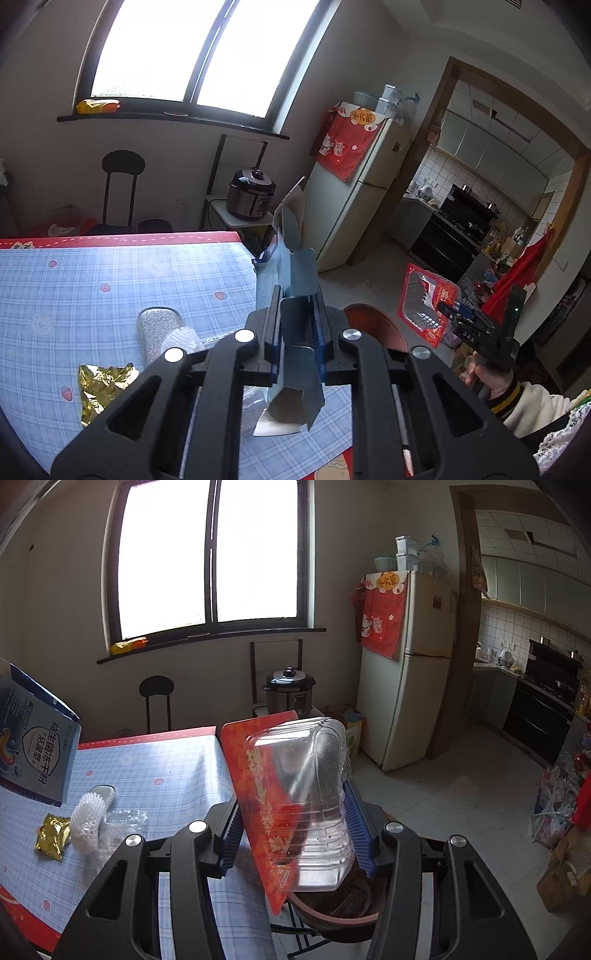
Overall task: Collect trash
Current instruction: 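Carry tray with right tool to the bin and release it while left carries box, then release blue cardboard box from left tool into the bin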
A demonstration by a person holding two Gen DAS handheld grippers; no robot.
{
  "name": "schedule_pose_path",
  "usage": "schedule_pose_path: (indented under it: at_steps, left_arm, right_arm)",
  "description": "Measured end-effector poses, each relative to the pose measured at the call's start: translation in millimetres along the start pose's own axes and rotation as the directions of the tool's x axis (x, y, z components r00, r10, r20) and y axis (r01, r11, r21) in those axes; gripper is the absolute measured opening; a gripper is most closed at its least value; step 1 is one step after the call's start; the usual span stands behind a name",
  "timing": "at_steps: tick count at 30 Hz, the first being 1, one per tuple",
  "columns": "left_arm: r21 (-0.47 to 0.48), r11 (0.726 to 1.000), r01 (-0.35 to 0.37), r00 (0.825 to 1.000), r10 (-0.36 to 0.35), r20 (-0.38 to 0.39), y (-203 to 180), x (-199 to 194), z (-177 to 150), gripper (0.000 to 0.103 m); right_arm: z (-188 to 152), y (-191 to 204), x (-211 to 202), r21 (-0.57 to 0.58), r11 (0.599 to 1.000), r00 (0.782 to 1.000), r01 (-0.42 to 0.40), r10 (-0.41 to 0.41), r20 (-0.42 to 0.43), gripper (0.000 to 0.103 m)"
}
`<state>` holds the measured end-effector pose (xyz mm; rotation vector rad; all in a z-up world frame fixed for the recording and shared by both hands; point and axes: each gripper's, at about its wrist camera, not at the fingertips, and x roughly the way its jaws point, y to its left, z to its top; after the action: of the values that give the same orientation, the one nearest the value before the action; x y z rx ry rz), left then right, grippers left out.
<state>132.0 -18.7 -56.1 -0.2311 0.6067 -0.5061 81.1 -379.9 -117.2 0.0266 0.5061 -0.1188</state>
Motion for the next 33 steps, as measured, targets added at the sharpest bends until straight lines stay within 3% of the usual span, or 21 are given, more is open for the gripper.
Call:
schedule_pose_path:
  at_steps: [9,20,25,28,33]
  left_arm:
    - [0.029,0.999,0.041,0.999,-0.041,-0.024,-51,53,7,0.017]
    - [0.024,1.000,-0.007,0.999,0.008,-0.048,-78,84,2,0.018]
    - [0.050,0.999,0.001,0.999,0.001,-0.046,-92,92,8,0.018]
    - [0.073,0.997,0.027,0.998,-0.023,-0.051,-104,101,14,0.018]
    - [0.120,0.988,0.093,0.993,-0.083,-0.087,-126,126,17,0.018]
  right_arm:
    - [1,-84,44,0.050,0.997,0.997,0.064,-0.062,-0.053,0.050]
    - [9,-104,103,0.058,0.998,0.995,0.028,-0.022,-0.100,0.054]
    - [26,-110,97,0.085,0.996,0.999,0.032,-0.029,-0.037,0.087]
    - [33,-116,86,0.089,0.995,0.999,0.041,-0.040,-0.013,0.096]
    - [29,-128,60,0.097,0.992,0.997,0.076,-0.076,-0.003,0.098]
